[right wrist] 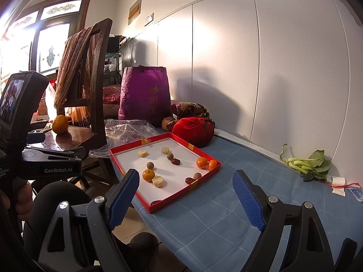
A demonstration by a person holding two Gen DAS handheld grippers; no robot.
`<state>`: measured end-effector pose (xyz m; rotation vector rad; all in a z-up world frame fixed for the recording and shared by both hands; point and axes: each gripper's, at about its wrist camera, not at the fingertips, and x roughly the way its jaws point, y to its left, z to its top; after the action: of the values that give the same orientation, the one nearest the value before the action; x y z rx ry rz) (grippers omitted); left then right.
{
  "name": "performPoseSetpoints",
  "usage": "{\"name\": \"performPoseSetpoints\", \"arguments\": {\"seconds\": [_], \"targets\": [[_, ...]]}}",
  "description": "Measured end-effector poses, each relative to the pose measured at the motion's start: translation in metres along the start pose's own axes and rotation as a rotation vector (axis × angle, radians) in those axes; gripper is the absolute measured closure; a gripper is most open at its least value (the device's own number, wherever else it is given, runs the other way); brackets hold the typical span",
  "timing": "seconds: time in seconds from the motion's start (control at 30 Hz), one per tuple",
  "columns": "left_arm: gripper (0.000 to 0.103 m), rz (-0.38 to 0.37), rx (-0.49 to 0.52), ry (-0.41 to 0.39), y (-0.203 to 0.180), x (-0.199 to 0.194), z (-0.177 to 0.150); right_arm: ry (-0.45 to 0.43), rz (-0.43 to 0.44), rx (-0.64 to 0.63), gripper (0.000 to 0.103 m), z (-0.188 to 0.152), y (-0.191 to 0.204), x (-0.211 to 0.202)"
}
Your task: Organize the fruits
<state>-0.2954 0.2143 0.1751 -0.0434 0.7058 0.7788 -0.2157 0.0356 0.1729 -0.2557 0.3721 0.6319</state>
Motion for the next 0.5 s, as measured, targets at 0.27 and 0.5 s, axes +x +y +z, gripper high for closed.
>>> {"name": "performPoseSetpoints", "arguments": {"seconds": [0.27, 0.5], "targets": [[0.000, -0.004, 0.003, 0.001, -0.0024, 0.0012, 0.0006, 0.002, -0.001, -0.003, 0.017, -0.0004, 0.0025, 0.0002], [0.000, -0.004, 0.001, 0.005, -0.0049, 0.0015, 0.0028, -0.002, 0.002, -0.001, 0.017, 0.0006, 0.0053, -0.0007]]}}
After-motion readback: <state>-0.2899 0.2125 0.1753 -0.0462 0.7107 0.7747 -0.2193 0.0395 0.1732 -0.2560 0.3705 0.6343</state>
